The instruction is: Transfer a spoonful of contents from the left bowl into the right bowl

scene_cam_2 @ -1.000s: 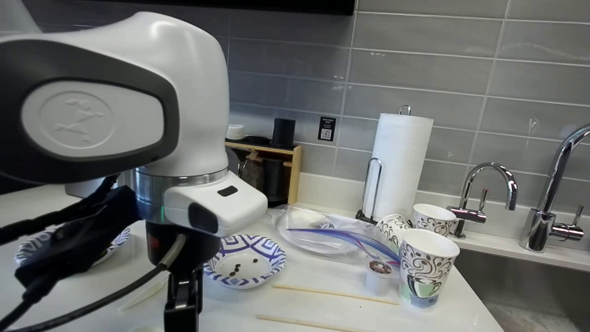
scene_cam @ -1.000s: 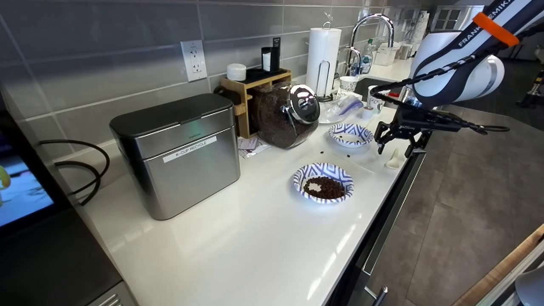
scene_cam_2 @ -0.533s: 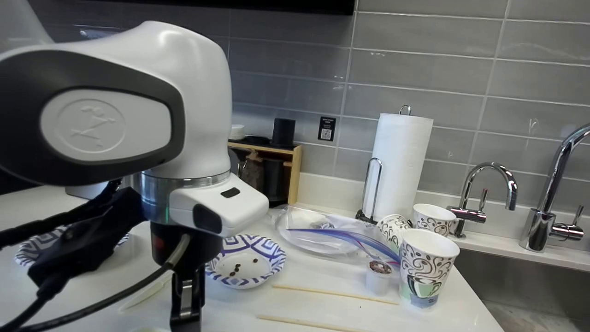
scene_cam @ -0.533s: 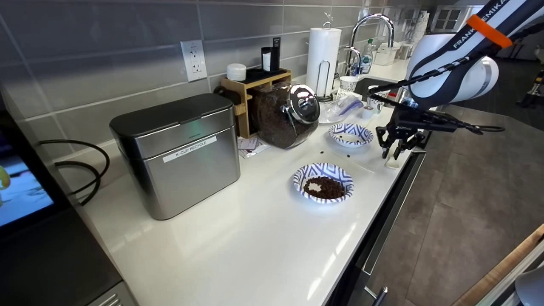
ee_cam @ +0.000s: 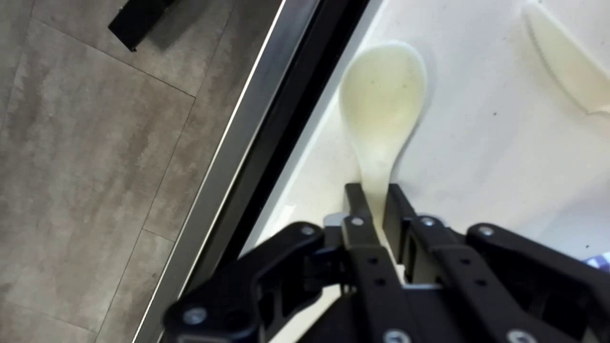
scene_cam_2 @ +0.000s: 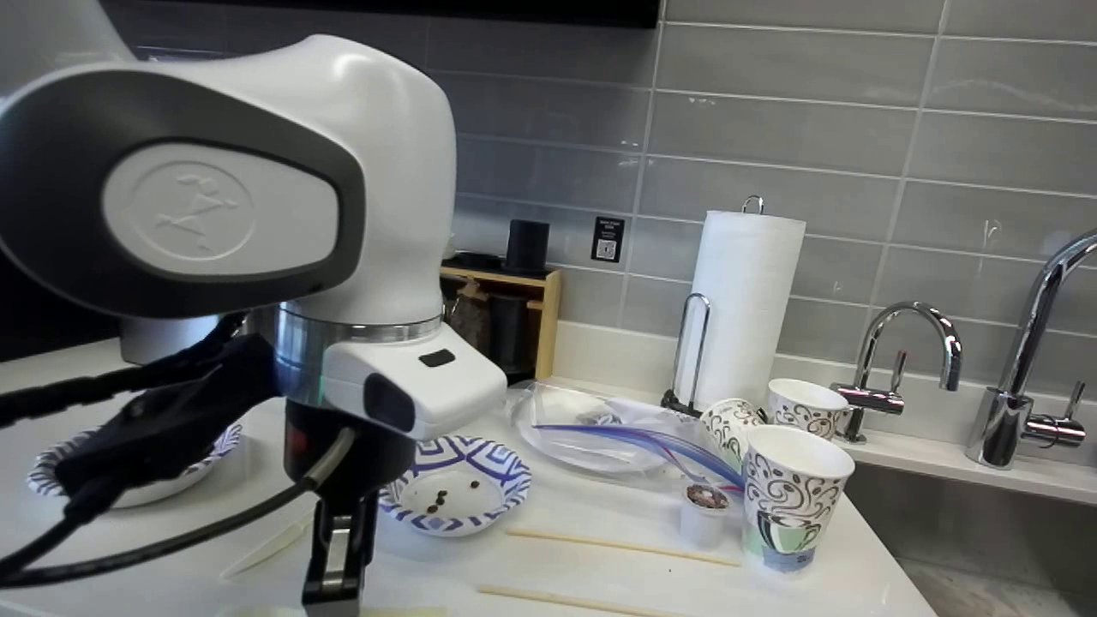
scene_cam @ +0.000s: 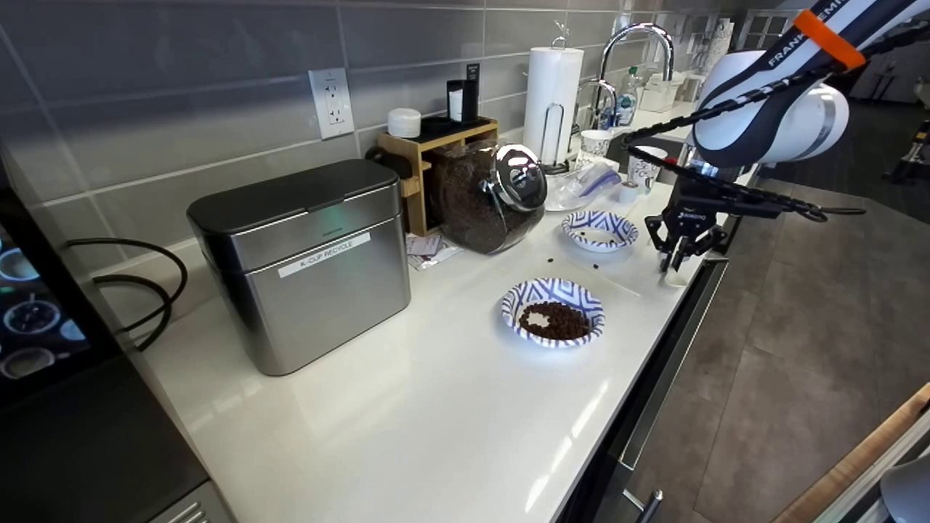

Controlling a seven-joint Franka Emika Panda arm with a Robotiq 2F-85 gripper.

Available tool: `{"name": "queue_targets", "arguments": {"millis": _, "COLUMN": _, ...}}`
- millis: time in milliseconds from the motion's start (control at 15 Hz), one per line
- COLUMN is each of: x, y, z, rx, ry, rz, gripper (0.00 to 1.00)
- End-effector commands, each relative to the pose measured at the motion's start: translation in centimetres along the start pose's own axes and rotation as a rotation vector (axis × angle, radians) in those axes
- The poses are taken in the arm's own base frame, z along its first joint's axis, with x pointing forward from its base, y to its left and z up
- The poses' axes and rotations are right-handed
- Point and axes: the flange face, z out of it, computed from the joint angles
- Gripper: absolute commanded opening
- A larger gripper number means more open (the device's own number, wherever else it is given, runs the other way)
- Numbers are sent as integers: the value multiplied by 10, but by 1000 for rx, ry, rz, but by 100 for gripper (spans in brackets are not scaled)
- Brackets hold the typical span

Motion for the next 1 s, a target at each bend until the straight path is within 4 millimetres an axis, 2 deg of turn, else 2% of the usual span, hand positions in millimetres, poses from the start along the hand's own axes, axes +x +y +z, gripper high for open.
{"name": "queue_targets", "arguments": {"millis": 0, "x": -5, "y": -1, "z": -22, "rx": 6, "ry": -80, "rz": 16, "gripper": 3}}
{"name": "queue_targets", "arguments": {"millis": 400, "x": -22, "y": -14, "z": -71, "rx": -27, "ry": -140, "rz": 74, "gripper": 3}}
{"name": "queue_targets", "arguments": {"millis": 667, "x": -51, "y": -43, "z": -104, "rx": -13, "ry": -108, "rz": 117, "gripper": 3}}
{"name": "queue_targets", "arguments": {"millis": 933, "x": -90, "y": -81, "z": -127, "rx": 33, "ry": -17, "rz": 146, "gripper": 3}}
